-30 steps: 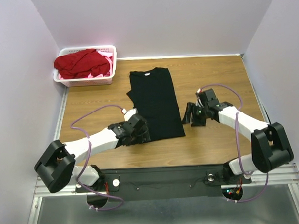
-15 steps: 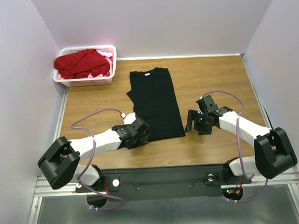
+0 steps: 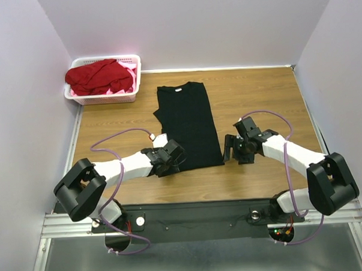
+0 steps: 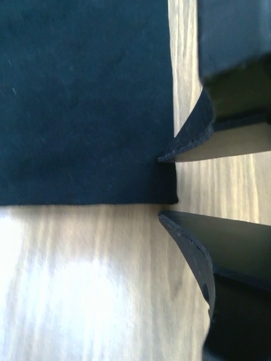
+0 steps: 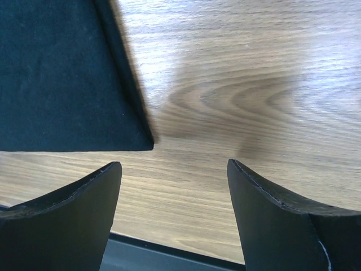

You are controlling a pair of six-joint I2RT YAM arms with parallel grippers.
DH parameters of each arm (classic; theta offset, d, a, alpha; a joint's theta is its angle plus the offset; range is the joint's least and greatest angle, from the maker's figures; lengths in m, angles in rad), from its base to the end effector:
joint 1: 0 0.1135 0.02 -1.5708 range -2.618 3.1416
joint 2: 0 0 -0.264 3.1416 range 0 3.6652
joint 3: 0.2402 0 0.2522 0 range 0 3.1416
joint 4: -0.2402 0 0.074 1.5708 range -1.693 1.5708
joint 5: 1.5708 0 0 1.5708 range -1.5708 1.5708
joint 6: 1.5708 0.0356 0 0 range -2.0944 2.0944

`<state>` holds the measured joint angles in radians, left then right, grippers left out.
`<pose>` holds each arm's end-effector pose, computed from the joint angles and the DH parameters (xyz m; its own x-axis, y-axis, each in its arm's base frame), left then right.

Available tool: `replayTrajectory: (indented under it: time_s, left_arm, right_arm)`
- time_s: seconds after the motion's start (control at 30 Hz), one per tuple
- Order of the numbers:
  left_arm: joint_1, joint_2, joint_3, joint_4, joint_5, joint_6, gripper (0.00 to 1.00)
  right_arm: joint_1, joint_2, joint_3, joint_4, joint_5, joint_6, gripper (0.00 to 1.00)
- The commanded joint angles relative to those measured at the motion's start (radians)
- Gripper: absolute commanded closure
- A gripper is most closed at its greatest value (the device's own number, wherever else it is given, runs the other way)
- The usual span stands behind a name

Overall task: Fold and stack the t-shirts
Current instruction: Fold the tshirt

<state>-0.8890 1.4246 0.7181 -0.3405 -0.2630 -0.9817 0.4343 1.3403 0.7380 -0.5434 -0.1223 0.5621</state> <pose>0.1717 -0.1968 0.1675 -0.8584 -0.2163 -0.4651 -0.0827 0.9532 -0.2908 0.2165 0.1052 0.1816 -0.9462 0.1443 -0.2897 0.0485 0.9482 0.3138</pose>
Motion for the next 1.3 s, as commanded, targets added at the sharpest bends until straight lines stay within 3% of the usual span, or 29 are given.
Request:
replayTrajectory:
  time_s: [0.0, 0.13, 0.5, 0.73, 1.27]
  left_arm:
    - [0.007, 0.042, 0.003, 0.001, -0.002, 0.021, 0.51]
    - [0.007, 0.089, -0.003, 0.018, 0.030, 0.040, 0.63]
    - [0.007, 0.088, -0.026, 0.035, 0.068, 0.069, 0.80]
    - [0.007, 0.076, -0.037, 0.037, 0.079, 0.083, 0.89]
    - [0.007, 0.036, -0.052, 0.037, 0.087, 0.103, 0.90]
  right_arm:
    - [0.032, 0.028, 0.047, -0.001, 0.056, 0.027, 0.19]
    - [0.069, 0.063, 0.064, -0.007, 0.104, 0.053, 0.23]
    - [0.109, 0.151, 0.118, -0.023, 0.182, 0.108, 0.54]
    - [0.152, 0.197, 0.150, -0.023, 0.181, 0.142, 0.59]
    - [0.192, 0.227, 0.150, -0.059, 0.323, 0.203, 0.60]
